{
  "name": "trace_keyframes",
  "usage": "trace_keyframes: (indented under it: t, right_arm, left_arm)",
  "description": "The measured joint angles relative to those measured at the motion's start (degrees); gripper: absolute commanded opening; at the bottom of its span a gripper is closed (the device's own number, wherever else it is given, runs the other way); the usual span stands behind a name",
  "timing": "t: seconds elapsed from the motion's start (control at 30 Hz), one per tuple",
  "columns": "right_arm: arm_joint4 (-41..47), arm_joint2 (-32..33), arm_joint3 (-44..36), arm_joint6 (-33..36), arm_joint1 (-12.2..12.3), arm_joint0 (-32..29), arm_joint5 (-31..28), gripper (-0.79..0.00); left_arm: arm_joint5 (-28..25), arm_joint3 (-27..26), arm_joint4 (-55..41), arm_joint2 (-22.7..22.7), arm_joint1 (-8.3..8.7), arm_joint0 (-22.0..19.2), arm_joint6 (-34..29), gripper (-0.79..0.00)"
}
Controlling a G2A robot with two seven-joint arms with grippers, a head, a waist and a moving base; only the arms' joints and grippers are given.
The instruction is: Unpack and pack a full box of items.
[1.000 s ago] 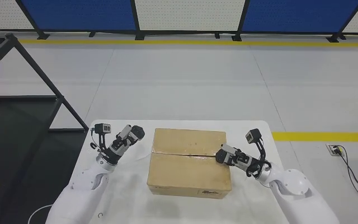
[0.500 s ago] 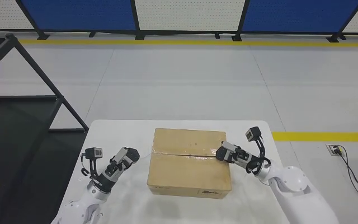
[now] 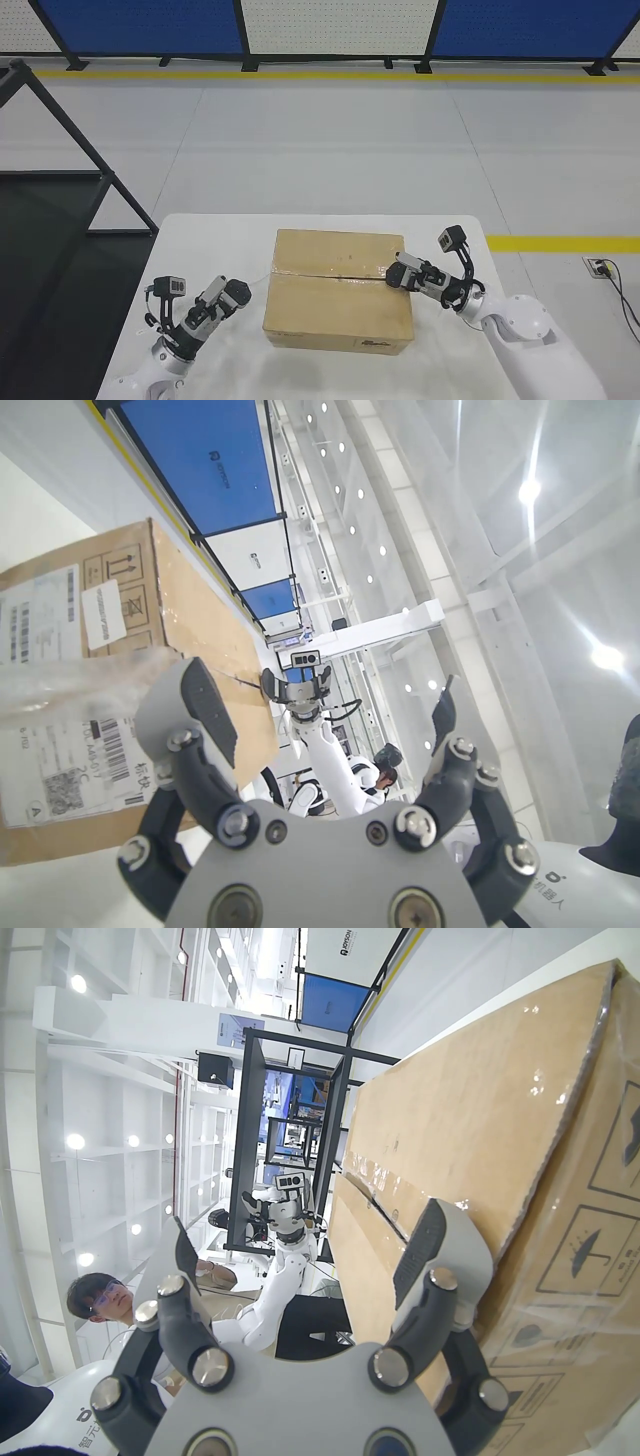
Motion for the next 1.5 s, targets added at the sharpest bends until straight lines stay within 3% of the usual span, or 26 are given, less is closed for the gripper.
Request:
trace_keyframes:
  t: [0.1, 0.53, 0.67, 0.83, 1.17, 1.33, 1.5]
  right_arm:
    - [0.0, 0.0, 0.0, 0.0, 0.0, 0.0, 0.0, 0.0]
    - [0.0, 0.0, 0.0, 0.0, 0.0, 0.0, 0.0, 0.0]
    - [0.0, 0.0, 0.0, 0.0, 0.0, 0.0, 0.0, 0.0]
    - [0.0, 0.0, 0.0, 0.0, 0.0, 0.0, 0.0, 0.0]
    - [0.0, 0.0, 0.0, 0.0, 0.0, 0.0, 0.0, 0.0]
    - [0.0, 0.0, 0.0, 0.0, 0.0, 0.0, 0.0, 0.0]
    - [0.0, 0.0, 0.0, 0.0, 0.0, 0.0, 0.0, 0.0]
  left_arm:
    - [0.95, -0.45, -0.07, 0.11, -0.05, 0.51, -0.37, 0.0]
    - [16.55, -2.58, -1.89, -2.11, -0.16, 7.52, 4.56, 0.0]
    - [20.25, -1.33, -2.8, -1.53, -0.49, 7.02, 6.34, 0.0]
    - [23.31, 1.72, -4.6, 1.08, -1.55, 3.37, 11.73, 0.0]
    - [22.23, 8.71, -9.81, 5.77, -4.1, -3.72, 20.64, 0.0]
    - [18.83, 9.92, -13.44, 4.87, -4.95, -4.56, 23.98, 0.0]
    - [15.4, 7.9, -12.68, 2.82, -5.22, -3.49, 26.99, 0.0]
